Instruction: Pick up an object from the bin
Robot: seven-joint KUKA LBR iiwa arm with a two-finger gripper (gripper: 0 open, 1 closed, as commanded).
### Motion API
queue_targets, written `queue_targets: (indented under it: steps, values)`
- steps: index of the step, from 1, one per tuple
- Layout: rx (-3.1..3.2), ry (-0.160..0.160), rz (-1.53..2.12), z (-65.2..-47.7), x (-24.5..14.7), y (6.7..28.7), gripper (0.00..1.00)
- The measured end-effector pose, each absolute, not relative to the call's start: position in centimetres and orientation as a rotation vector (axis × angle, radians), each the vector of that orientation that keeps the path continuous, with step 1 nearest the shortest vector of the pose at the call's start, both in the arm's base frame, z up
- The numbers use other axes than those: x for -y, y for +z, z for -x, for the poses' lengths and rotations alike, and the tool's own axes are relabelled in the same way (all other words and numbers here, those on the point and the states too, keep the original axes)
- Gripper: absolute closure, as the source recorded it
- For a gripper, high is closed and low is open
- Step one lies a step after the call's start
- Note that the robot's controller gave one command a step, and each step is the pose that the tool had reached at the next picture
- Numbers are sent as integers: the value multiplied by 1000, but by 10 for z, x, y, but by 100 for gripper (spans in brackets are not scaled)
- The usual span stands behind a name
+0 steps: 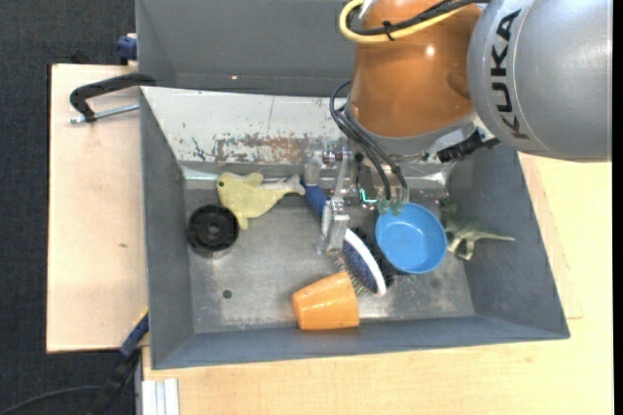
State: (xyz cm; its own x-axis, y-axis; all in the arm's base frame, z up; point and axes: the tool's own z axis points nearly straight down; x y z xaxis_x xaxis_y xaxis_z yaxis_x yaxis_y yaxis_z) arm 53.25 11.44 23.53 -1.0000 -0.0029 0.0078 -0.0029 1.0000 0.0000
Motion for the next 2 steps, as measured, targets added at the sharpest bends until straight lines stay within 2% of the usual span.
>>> queue_targets:
  steps: [1, 2]
  values:
    - [3141, -1, -223, -604, -156, 69, 0]
    - [3129, 0, -367, -604, -121, 103, 0]
